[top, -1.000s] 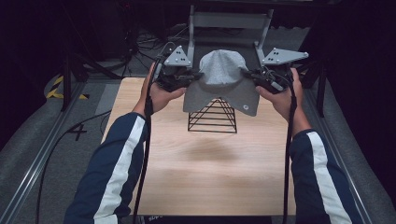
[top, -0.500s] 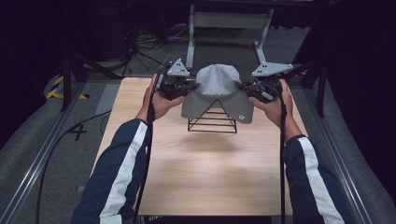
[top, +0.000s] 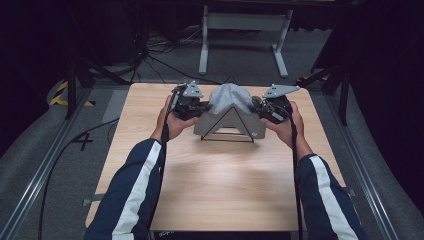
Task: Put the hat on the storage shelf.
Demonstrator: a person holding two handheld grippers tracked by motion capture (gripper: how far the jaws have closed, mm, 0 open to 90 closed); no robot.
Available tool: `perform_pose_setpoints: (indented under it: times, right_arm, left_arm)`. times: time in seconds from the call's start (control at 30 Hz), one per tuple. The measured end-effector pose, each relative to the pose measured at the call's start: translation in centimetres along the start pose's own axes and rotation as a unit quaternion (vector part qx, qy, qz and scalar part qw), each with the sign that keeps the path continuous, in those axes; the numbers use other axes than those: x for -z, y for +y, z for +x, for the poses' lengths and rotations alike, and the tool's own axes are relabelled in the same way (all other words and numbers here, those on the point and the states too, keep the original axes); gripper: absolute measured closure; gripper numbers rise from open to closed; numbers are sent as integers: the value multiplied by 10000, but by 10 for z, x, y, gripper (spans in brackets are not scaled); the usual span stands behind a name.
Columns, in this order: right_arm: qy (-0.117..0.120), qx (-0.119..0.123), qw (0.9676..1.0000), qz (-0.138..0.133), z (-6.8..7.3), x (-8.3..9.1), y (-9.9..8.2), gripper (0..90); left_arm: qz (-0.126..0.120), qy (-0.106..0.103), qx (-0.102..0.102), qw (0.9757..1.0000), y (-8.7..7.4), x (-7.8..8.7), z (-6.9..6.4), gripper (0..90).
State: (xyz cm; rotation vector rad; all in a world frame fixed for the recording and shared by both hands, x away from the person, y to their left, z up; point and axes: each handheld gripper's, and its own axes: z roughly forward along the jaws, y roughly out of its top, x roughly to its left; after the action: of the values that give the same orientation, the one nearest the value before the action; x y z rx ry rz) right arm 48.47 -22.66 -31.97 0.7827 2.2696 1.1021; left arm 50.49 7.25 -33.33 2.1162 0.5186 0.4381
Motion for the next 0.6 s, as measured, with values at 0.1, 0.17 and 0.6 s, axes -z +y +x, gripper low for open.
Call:
perform_pose_setpoints:
  times: [0.1,0.17,0.6]
  right_arm:
    - [9,-29,10000,71,1,-5,-6,849]
    - [29,-64,9999,127,1,-9,-11,849]
    - [77,-255,9987,427,2,-34,-40,848]
  left_arm:
    - [59,-19,64,10000,-10,-9,-2,843]
    - [117,-21,93,9999,-15,-14,-2,843]
    - [422,-119,181,9989,-39,-39,-7,845]
